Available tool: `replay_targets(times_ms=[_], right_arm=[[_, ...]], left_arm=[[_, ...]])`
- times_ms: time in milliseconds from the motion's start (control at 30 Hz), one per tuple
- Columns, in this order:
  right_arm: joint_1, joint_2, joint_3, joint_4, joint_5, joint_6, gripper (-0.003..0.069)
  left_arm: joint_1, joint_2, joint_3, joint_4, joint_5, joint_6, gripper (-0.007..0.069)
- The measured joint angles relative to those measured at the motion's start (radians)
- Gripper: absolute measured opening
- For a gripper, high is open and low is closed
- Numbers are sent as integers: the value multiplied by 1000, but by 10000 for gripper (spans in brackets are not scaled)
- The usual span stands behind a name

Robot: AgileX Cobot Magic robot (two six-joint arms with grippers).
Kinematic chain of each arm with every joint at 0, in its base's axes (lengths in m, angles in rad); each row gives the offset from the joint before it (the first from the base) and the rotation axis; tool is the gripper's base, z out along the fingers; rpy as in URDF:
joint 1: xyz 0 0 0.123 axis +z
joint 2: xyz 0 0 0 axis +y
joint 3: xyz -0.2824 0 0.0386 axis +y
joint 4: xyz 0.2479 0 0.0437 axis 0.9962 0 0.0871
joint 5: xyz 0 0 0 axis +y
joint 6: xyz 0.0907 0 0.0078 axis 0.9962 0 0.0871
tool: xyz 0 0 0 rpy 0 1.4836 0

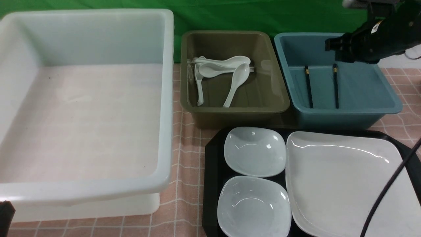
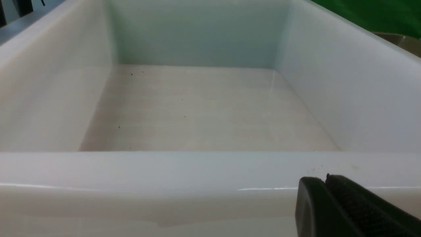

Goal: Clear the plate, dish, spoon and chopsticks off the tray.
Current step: Use the left arm to grab a small plate from the dinner plate

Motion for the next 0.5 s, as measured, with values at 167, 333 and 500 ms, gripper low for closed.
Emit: replay_targets(times_ms=[167,333,500], right_arm=[[0,-221,-7,-2,385,-85,36],[0,-410,53,-2,642,-121,30],[0,-645,237,-1,699,-126,30]], left_arm=[[0,0,0,0,0,0,20],[0,0,0,0,0,0,20],[0,0,0,0,0,0,20]])
